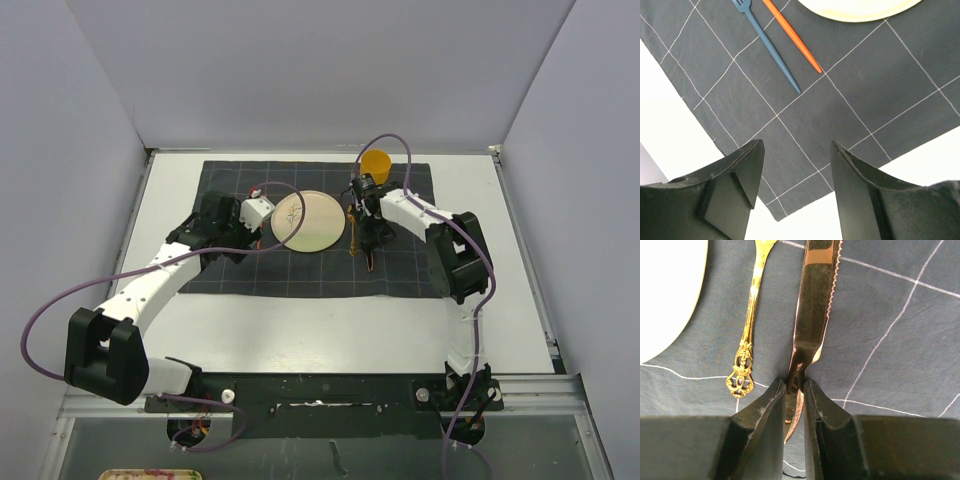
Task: Set the dinner table for one person
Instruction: Adjust the knife on the napkin.
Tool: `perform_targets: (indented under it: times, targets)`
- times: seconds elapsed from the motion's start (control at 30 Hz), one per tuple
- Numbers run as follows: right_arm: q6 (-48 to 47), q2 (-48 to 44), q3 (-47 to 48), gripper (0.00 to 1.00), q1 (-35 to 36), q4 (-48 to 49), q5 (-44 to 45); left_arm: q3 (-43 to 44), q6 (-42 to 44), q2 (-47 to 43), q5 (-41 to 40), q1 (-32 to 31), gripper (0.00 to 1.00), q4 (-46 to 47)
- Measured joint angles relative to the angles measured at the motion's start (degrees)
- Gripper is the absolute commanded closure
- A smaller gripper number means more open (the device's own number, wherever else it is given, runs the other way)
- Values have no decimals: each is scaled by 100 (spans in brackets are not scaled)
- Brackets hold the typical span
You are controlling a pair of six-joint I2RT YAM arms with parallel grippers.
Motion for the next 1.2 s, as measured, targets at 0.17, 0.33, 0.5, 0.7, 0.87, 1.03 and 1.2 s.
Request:
perform_targets:
  times: [0.17,0.33,0.5,0.7,0.87,1.03,1.2]
  targets:
    - [2,2,2,100,-2,-4,-31,-42,59,0,0,0,46,4]
    - [20,2,11,100,-2,-24,-33,-90,105,2,2,0,46,4]
    - [22,-20,2,100,-4,-31,-46,-90,107,4,4,0,46,2]
    - [31,-286,-341,100,-4,4,-105,-90,107,4,17,-13,46,0]
    - [66,-562,-452,100,0,-26,-107,-85,105,7,50,-26,46,0]
    - [177,-745,-424,100,0,-31,-122,-74,103,44,55,-52,46,-9]
    - [251,-741,-350,100,0,-103,-133,-24,103,79,55,-98,46,-37]
